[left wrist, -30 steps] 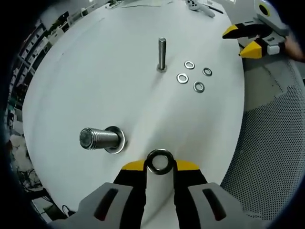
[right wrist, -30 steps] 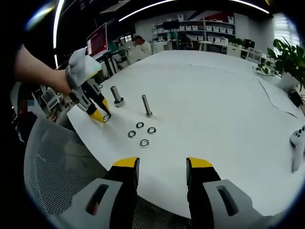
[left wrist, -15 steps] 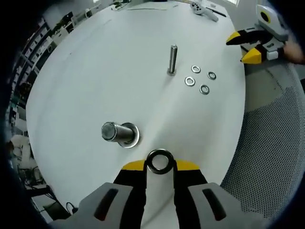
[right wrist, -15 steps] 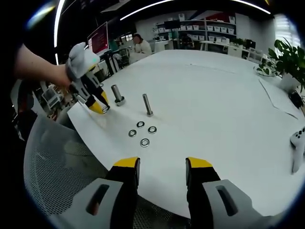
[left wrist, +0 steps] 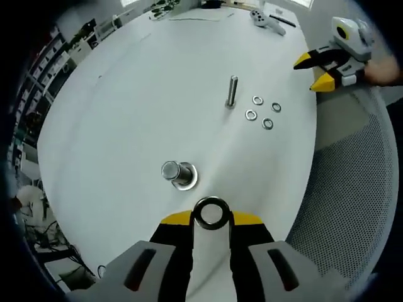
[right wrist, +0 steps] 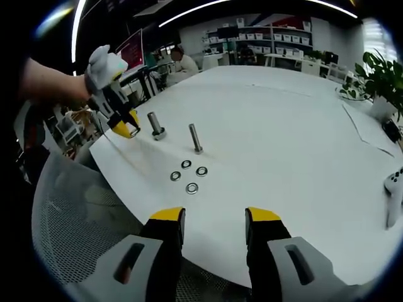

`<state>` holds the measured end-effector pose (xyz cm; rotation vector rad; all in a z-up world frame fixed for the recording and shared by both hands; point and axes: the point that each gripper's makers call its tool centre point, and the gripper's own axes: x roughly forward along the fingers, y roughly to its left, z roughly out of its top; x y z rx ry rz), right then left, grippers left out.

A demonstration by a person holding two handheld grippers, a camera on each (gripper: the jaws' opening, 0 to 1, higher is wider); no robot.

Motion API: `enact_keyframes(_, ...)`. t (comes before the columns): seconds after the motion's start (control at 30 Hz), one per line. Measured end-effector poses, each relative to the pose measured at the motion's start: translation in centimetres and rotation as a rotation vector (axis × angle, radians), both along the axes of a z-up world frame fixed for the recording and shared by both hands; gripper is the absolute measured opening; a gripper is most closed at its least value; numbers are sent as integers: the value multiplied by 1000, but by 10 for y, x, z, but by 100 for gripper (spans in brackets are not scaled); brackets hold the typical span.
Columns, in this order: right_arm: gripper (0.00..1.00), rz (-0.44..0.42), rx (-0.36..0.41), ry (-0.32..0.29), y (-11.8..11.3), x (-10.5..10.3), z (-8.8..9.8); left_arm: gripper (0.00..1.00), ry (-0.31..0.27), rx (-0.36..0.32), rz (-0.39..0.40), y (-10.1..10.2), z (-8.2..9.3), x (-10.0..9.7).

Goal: Place the washer onto the threaded stud by aligning its center hole with the stud, sliding it down to the base, and recovering from edge contact or off-axis alignment until the washer reaches the visible bottom stop.

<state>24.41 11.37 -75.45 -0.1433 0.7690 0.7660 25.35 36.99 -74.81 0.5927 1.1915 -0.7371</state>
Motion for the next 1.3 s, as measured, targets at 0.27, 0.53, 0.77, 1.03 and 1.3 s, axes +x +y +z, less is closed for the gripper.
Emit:
enact_keyframes(0.27,41,1,2,-2,0,0,0,18,-24,-27,-4,-6,18,14)
enact_keyframes(0.53,41,-1,-1,-2,0,1,-1,18,-51,-27,-22,-10,28,30)
enact_keyframes(0.77,41,-4,0,-5,0,1,0,19,-59,-19,-38,-14,24,41)
enact_keyframes(1.03,41,-9,-2,-7,-1,2,1,19,-74,6,-65,-17,21,48)
enact_keyframes(1.3,41,-11,-3,-12,-1,3,1,19,-64,21,-78,-17,18,50)
